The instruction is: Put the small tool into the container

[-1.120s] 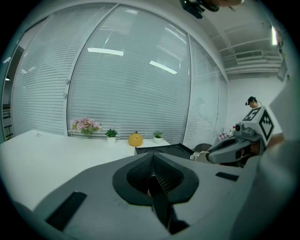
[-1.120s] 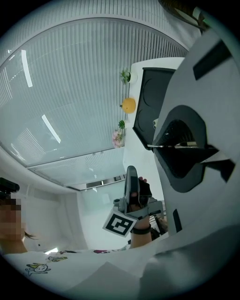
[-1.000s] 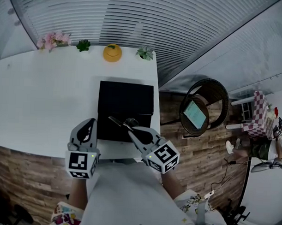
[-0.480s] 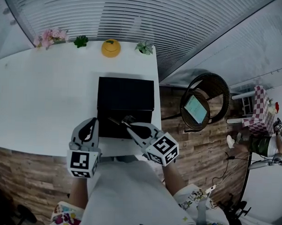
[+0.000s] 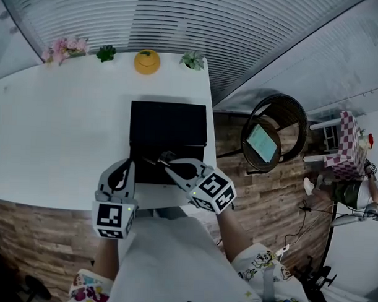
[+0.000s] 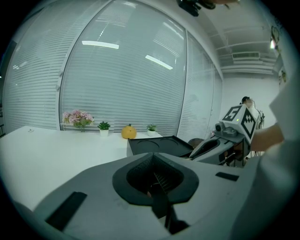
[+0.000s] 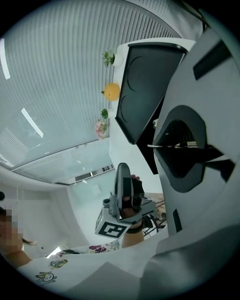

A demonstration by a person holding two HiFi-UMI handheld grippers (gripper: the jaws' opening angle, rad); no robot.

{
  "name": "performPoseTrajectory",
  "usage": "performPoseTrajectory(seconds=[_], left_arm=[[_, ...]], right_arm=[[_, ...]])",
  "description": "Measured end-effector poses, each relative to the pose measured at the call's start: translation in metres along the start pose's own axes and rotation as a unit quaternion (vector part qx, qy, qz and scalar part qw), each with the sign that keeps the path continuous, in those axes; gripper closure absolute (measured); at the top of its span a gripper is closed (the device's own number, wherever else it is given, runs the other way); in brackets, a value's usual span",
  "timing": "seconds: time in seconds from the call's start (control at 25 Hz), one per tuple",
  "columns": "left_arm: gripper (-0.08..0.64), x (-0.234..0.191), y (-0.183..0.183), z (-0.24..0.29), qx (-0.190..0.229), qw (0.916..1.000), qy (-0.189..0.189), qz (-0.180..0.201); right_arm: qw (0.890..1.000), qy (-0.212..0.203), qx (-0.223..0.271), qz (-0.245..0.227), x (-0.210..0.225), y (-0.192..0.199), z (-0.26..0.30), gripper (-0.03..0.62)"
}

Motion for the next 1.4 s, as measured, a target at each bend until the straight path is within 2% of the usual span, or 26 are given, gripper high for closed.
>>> performPoseTrajectory(seconds=[0.24, 0.84, 1.08, 1.4], left_arm=[[0.554, -0.002, 0.004, 0.000, -0.005, 1.0000, 0.006, 0.000], [0.554, 0.001, 0.006, 0.006, -0.009, 0.9999, 0.013, -0.001], [0.554, 0.000, 0.006, 0.008, -0.008, 0.9999, 0.011, 0.000], [0.554, -0.002, 0.005, 0.010, -0.007, 1.0000, 0.007, -0.002]], right_arm=[[1.000, -0.015, -0.017, 0.001, 0.002, 0.004, 0.009, 0.583], [0.996, -0.040, -0.050, 0.056, 0.019, 0.016, 0.019, 0.581], [0.995, -0.037, -0.080, 0.052, 0.021, 0.017, 0.027, 0.580], [0.993, -0.035, -0.097, 0.053, 0.025, 0.015, 0.033, 0.580]])
Point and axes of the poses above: the fingertips, and each gripper's own axes: z forward along the fingers, x to its right, y out of its underside, the point moved 9 cm from there along -z, backward along the fingers, and after that the axes turned 10 degrees about -z, right-handed, at the moved point
